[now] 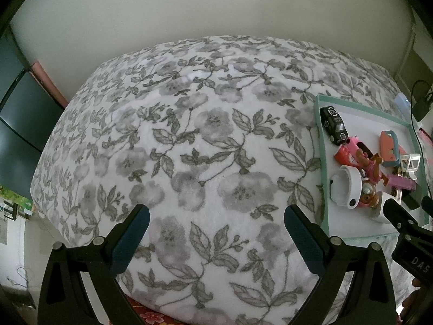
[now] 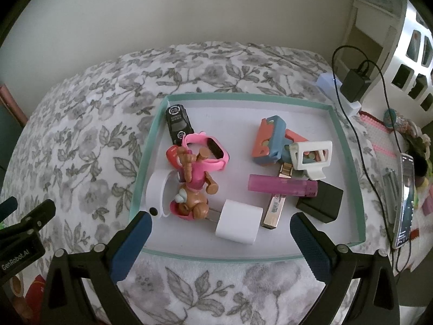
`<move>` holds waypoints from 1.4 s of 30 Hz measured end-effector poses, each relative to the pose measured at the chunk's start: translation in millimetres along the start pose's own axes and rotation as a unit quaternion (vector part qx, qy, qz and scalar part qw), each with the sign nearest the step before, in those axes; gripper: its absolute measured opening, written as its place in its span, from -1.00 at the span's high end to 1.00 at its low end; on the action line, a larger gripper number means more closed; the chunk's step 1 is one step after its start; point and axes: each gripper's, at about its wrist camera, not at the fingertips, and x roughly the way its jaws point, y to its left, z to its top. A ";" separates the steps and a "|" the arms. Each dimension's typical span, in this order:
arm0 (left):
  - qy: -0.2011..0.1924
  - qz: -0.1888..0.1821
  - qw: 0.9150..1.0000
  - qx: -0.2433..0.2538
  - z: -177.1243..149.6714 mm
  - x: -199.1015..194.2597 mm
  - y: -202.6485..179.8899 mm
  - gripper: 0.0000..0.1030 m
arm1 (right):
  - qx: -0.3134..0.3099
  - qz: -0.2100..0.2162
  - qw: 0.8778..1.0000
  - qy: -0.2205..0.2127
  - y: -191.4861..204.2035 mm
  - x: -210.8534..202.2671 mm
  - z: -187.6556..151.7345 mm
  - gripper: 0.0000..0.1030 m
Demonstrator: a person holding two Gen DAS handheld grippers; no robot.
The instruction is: Organize rigid objects
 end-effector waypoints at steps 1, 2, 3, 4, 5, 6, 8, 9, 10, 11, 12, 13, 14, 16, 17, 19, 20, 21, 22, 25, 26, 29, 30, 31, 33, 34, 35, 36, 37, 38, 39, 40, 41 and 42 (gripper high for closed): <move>0.000 0.000 1.000 0.000 0.1 0.0 -0.2 -0.94 | 0.000 0.000 1.000 0.001 0.0 0.3 -0.1 -1.00; 0.000 0.000 1.000 0.000 0.1 -0.1 -0.3 -0.94 | -0.001 0.000 1.000 0.001 0.2 0.3 0.3 -1.00; 0.000 0.000 1.000 0.000 -0.2 -0.1 -0.3 -0.94 | -0.001 0.000 1.000 0.002 0.3 0.5 0.0 -1.00; 0.000 0.000 1.000 0.000 0.2 -0.2 -0.5 -0.94 | -0.002 0.000 1.000 0.002 0.6 0.4 0.2 -1.00; 0.000 0.000 1.000 0.000 0.2 -0.2 -0.7 -0.94 | -0.003 0.000 1.000 0.002 1.0 0.1 0.2 -1.00; 0.000 0.000 1.000 0.000 0.2 -0.3 -0.9 -0.94 | -0.003 0.000 1.000 0.002 1.3 0.2 0.5 -1.00; -0.001 0.000 1.000 0.004 0.0 -0.4 -1.4 -0.94 | -0.005 0.000 1.000 0.002 2.0 0.6 0.5 -1.00; -0.001 0.000 1.000 0.005 -0.4 -0.5 -1.6 -0.94 | -0.006 -0.001 1.000 0.003 2.5 1.0 0.1 -1.00; -0.002 -0.001 1.000 0.008 -0.2 -0.4 -1.4 -0.94 | -0.007 -0.001 1.000 0.003 2.7 1.1 0.1 -1.00; -0.002 -0.001 1.000 0.010 -0.3 -0.3 -1.3 -0.94 | -0.008 -0.001 1.000 0.003 2.5 0.9 0.1 -1.00; -0.002 -0.001 1.000 0.011 -0.1 -0.1 -1.0 -0.94 | -0.008 0.000 1.000 0.003 2.3 0.8 0.2 -1.00; -0.001 -0.002 1.000 0.012 0.1 -0.1 -0.6 -0.94 | -0.008 0.000 1.000 0.002 2.2 0.5 0.2 -1.00; -0.001 -0.002 1.000 0.012 0.2 -0.2 0.1 -0.94 | -0.008 0.000 1.000 0.003 2.0 0.7 0.3 -1.00; -0.001 -0.002 1.000 0.013 0.2 0.1 0.1 -0.94 | -0.008 0.001 1.000 0.004 1.5 0.7 0.4 -1.00; -0.001 -0.002 1.000 0.013 0.1 0.1 0.2 -0.94 | -0.008 0.000 1.000 0.004 1.4 0.7 0.6 -1.00; -0.001 -0.002 1.000 0.013 0.1 -0.1 0.0 -0.94 | -0.009 0.001 1.000 0.003 1.3 0.5 0.8 -1.00; -0.002 -0.002 1.000 0.013 0.0 -0.2 0.0 -0.94 | -0.009 0.001 1.000 0.003 0.9 0.6 0.9 -1.00; -0.002 -0.002 1.000 0.012 0.1 -0.1 -0.1 -0.94 | -0.009 0.001 1.000 0.003 0.9 0.6 0.9 -1.00; -0.002 -0.002 1.000 0.012 -0.2 0.0 0.1 -0.94 | -0.009 0.001 1.000 0.003 0.9 0.5 0.8 -1.00; -0.001 -0.002 1.000 0.013 0.0 -0.1 0.3 -0.94 | -0.009 0.001 1.000 0.003 1.2 0.2 1.1 -1.00; -0.001 -0.002 1.000 0.013 0.0 0.0 0.2 -0.94 | -0.009 0.001 1.000 0.003 1.2 0.5 1.2 -1.00; -0.001 -0.002 1.000 0.013 -0.2 0.3 0.0 -0.94 | -0.009 0.001 1.000 0.003 1.2 0.6 1.1 -1.00; -0.001 -0.002 1.000 0.013 -0.2 0.3 -0.1 -0.94 | -0.009 0.001 1.000 0.003 1.2 0.6 1.1 -1.00; -0.001 -0.003 1.000 0.013 -0.2 0.3 -0.4 -0.94 | -0.009 0.001 1.000 0.003 1.3 0.6 1.1 -1.00; 0.000 -0.004 1.000 0.015 -0.3 0.4 -0.3 -0.94 | -0.009 0.001 1.000 0.003 1.4 0.7 0.9 -1.00; 0.000 -0.004 1.000 0.016 0.0 0.4 -0.5 -0.94 | -0.009 0.001 1.000 0.003 1.3 0.7 0.7 -1.00; 0.001 -0.005 1.000 0.017 0.0 0.4 -0.5 -0.94 | -0.008 0.001 1.000 0.003 1.6 0.7 0.9 -1.00; 0.001 -0.005 1.000 0.017 0.0 0.6 -0.7 -0.94 | -0.008 0.001 1.000 0.003 1.6 0.7 0.8 -1.00; 0.002 -0.005 1.000 0.017 -0.1 0.7 -0.5 -0.94 | -0.008 0.001 1.000 0.003 1.5 0.7 0.8 -1.00; 0.003 -0.006 1.000 0.018 0.0 1.0 -0.4 -0.94 | -0.008 0.001 1.000 0.003 1.5 0.8 0.9 -1.00; 0.004 -0.006 1.000 0.017 0.0 1.2 -0.3 -0.94 | -0.008 0.001 1.000 0.003 1.4 0.9 0.7 -1.00; 0.004 -0.006 1.000 0.017 0.1 1.3 -0.1 -0.94 | -0.008 0.001 1.000 0.003 1.3 0.8 0.9 -1.00; 0.004 -0.006 1.000 0.017 0.1 1.3 0.0 -0.94 | -0.008 0.001 1.000 0.003 1.3 0.8 1.0 -1.00; 0.004 -0.006 1.000 0.017 0.2 1.2 0.1 -0.94 | -0.009 0.001 1.000 0.003 1.3 0.8 1.0 -1.00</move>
